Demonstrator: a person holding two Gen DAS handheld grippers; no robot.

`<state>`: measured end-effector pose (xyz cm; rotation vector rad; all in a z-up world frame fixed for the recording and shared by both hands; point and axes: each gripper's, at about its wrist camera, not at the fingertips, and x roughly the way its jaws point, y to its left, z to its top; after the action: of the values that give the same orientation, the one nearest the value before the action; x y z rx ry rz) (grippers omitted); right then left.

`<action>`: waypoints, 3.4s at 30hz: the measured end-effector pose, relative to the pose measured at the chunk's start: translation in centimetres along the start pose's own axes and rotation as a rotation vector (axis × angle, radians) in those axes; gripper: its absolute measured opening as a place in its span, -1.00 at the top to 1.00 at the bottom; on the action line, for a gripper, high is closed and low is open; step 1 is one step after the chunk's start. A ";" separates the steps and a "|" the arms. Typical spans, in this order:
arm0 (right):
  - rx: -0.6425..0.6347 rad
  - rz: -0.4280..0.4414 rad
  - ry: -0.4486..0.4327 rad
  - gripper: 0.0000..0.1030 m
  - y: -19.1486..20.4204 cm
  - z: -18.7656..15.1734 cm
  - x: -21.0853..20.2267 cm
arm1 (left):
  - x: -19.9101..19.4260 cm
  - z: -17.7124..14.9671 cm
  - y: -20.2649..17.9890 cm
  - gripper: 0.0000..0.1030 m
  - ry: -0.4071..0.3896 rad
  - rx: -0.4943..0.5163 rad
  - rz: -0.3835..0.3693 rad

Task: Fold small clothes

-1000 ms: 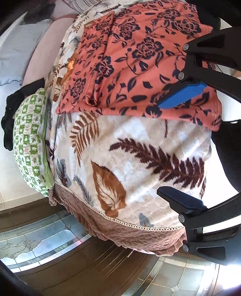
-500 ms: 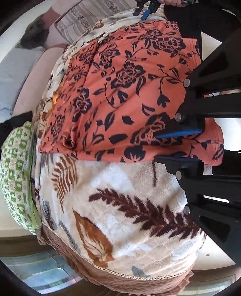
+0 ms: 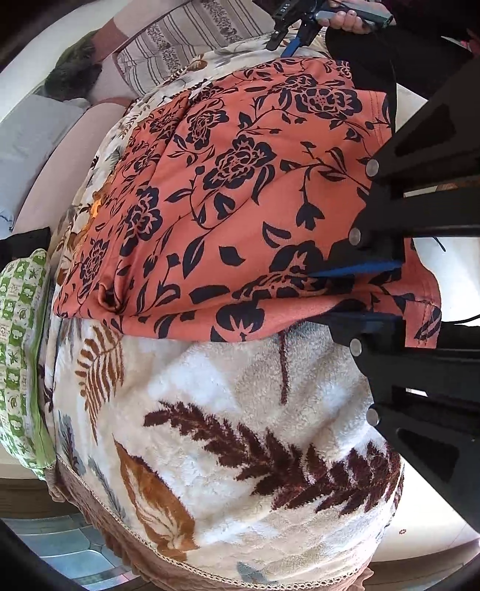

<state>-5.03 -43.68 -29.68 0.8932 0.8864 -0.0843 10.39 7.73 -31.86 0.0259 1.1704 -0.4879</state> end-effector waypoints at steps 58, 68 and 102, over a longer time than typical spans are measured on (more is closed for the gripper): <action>-0.286 -0.045 -0.115 -0.32 13.4 20.0 14.5 | 5.0 19.9 -5.5 -0.05 -0.336 -0.346 0.133; -0.423 -0.467 -0.125 -0.04 19.5 25.0 27.8 | 9.1 22.1 -6.5 -0.17 -0.272 -0.286 0.127; -0.478 -0.342 -0.135 -0.06 21.1 16.0 20.0 | 3.6 23.8 -4.6 -0.35 -0.331 -0.268 0.208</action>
<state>26.84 -35.72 -25.27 0.2826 0.8760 -0.2155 30.58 -4.04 -24.43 -0.1574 0.8874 -0.1406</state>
